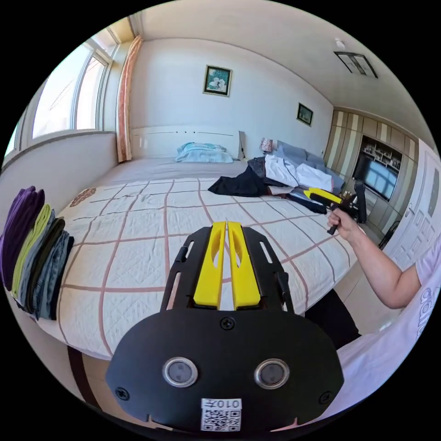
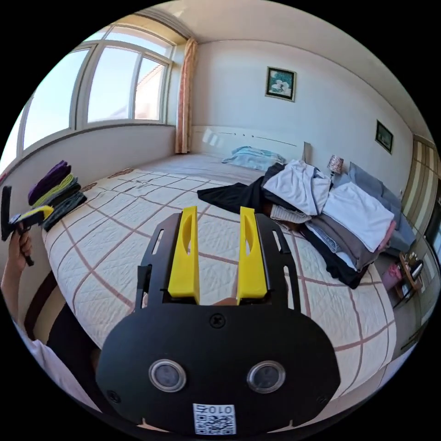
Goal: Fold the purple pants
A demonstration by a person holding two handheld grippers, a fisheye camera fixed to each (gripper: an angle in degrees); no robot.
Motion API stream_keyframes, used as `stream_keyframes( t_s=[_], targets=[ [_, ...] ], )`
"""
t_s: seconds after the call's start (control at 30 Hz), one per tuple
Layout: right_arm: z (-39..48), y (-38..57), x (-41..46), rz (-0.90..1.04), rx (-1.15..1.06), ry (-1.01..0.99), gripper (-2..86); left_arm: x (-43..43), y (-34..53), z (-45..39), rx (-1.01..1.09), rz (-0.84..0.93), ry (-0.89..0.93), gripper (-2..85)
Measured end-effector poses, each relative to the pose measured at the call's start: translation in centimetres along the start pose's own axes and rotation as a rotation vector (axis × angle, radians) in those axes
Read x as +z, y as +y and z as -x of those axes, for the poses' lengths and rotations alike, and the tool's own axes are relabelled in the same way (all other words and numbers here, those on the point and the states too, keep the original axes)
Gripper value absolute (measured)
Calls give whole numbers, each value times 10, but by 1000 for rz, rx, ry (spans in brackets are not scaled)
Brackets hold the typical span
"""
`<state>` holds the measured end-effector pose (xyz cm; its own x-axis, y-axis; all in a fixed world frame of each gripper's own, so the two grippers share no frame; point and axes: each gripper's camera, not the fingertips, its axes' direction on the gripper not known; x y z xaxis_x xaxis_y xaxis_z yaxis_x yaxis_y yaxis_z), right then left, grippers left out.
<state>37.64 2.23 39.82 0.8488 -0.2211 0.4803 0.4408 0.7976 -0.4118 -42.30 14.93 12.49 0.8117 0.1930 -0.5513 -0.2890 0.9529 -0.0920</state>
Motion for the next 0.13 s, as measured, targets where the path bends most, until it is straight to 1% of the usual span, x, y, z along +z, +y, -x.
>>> stream_keyframes(
  t_s=[0.03,0.1,0.13],
  targets=[
    [-7,-4,14,23,16,-4,133,1,3,-12,23,11,16,1],
    [-27,-26,78,83,32,-24,133,4,14,-22,28,65,36,0],
    [-30,-33,94,101,28,-24,133,6,25,-25,10,132,18,-1]
  ],
)
